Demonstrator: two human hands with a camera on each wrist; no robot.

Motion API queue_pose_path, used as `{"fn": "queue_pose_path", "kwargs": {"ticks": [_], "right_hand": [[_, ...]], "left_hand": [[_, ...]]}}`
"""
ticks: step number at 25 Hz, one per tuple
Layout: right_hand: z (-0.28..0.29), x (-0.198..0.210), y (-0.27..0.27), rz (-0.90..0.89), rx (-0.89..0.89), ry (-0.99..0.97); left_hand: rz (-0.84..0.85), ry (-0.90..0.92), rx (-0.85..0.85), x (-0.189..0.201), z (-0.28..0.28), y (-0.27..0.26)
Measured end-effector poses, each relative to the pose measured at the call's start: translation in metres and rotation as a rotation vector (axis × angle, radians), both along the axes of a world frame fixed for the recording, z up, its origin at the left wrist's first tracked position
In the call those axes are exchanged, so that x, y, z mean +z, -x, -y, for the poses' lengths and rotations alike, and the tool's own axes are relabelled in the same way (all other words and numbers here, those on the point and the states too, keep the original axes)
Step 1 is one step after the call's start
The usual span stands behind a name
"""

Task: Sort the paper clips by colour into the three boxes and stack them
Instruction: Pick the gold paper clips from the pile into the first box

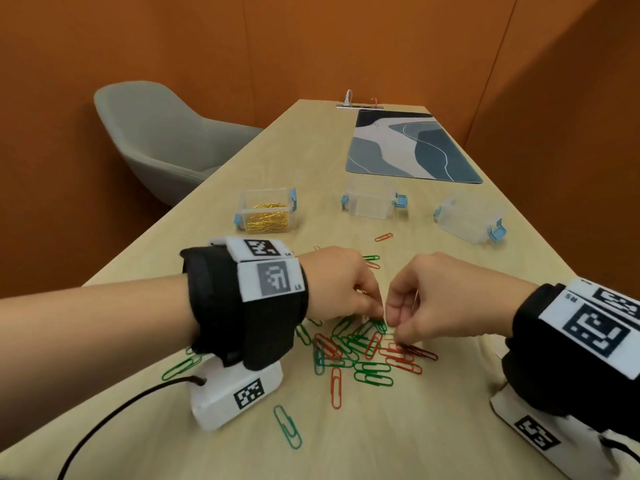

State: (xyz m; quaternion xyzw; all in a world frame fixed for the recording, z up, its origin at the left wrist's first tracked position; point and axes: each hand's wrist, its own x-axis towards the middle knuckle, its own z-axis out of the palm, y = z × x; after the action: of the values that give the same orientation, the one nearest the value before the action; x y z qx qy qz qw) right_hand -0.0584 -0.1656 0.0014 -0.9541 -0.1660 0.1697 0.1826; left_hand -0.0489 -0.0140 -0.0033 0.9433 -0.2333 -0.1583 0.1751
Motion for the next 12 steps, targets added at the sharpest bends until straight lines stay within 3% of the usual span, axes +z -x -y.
{"fn": "queue_pose_path", "kwargs": {"ticks": [4, 7, 9, 12], "right_hand": [[0.0, -0.001, -0.002, -0.021, 0.023, 0.06], [0.0, -0.002, -0.003, -0.057, 0.038, 0.066], [-0.002, -0.004, -0.005, 0.012, 0.04, -0.016], [-0.007, -0.003, -0.009, 0.23, 0.022, -0.333]], "left_hand": [[-0.044, -0.05, 0.088, -0.002, -0.016, -0.008], [-0.479, 0.329, 0.4, 0.002, -0.033, -0.013], [-0.743, 0.55, 0.537, 0.002, -0.04, -0.015], [-0.831, 0.598, 0.533, 0.002, -0.038, -0.016]]}}
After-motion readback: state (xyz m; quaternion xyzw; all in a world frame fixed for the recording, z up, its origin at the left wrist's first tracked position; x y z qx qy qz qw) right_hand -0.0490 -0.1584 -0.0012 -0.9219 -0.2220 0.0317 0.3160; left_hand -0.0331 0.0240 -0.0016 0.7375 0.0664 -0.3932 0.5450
